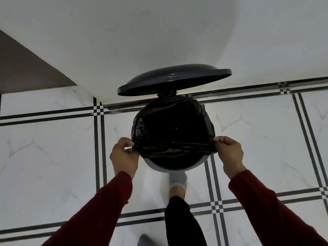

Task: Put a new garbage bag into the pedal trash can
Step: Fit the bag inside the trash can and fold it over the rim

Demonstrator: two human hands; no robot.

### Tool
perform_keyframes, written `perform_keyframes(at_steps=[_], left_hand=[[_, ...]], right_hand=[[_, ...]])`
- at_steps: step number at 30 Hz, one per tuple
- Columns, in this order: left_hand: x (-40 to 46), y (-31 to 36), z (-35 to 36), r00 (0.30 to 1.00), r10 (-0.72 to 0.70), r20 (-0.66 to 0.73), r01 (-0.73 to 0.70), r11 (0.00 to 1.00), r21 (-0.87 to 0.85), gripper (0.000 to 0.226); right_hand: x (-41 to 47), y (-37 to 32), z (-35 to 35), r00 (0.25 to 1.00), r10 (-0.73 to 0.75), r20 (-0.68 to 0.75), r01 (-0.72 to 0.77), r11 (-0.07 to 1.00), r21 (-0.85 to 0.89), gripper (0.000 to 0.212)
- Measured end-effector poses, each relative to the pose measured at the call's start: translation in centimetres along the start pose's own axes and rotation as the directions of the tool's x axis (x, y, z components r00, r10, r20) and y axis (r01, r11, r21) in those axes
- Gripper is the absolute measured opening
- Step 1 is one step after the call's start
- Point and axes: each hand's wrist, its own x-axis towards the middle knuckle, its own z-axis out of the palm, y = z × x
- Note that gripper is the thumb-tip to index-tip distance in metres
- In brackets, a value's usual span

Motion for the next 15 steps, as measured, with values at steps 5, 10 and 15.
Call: perform_keyframes(at_steps=[5, 10, 15], left_hand=[[-0.4, -0.5, 0.3, 0.964, -0.265, 0.038, 0.267, 0.96, -0.081, 0.025], [-1.3, 0.4, -0.3, 0.829, -0.416, 0.373, 0.544, 0.753, -0.37, 0.016], [-2.4, -1.1, -0.4, 0.833, -0.354, 0.426, 0.534, 0.716, -0.45, 0.039]], right_hand=[[-0.5, 0.3, -0.2, 0.987, 0.131, 0.097, -0.134, 0.99, 0.03, 0.022], [-1.2, 0.3, -0.7, 0.927, 0.21, 0.31, -0.281, 0.938, 0.205, 0.026], [-1.5, 0.8, -0.6, 0.915, 0.181, 0.359, -0.288, 0.918, 0.271, 0.032]])
